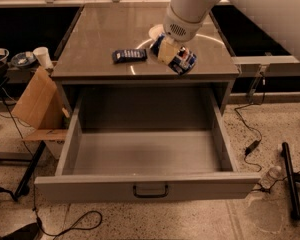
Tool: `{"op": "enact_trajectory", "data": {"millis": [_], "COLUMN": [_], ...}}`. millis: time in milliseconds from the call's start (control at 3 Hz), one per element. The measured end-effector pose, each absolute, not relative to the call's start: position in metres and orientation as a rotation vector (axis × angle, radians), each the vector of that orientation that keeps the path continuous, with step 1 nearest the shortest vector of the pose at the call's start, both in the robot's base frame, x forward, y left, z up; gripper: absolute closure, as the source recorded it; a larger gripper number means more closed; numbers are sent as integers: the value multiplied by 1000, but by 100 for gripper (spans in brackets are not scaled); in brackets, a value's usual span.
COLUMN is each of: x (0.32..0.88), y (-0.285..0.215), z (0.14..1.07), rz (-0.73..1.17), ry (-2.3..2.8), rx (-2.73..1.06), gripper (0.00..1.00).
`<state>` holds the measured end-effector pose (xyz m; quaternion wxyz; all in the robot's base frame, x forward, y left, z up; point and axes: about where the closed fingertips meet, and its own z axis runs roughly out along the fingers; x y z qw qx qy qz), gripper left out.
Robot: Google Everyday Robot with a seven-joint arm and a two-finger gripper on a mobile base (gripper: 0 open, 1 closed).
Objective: Pick pepsi can from top drawer and place on counter
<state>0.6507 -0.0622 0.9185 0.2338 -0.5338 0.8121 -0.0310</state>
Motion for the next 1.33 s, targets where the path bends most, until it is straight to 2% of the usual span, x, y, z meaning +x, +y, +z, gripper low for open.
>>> {"op": "enact_trajectory", "data": {"millis": [667, 1000, 1333], "x": [686, 686, 671], "y": [-31, 8, 36], "z": [930, 934, 955], "rz": [154, 379, 495], "ry": [2139, 2042, 1925], "rx": [-1359, -1278, -1206], "gripper": [100, 100, 100]}}
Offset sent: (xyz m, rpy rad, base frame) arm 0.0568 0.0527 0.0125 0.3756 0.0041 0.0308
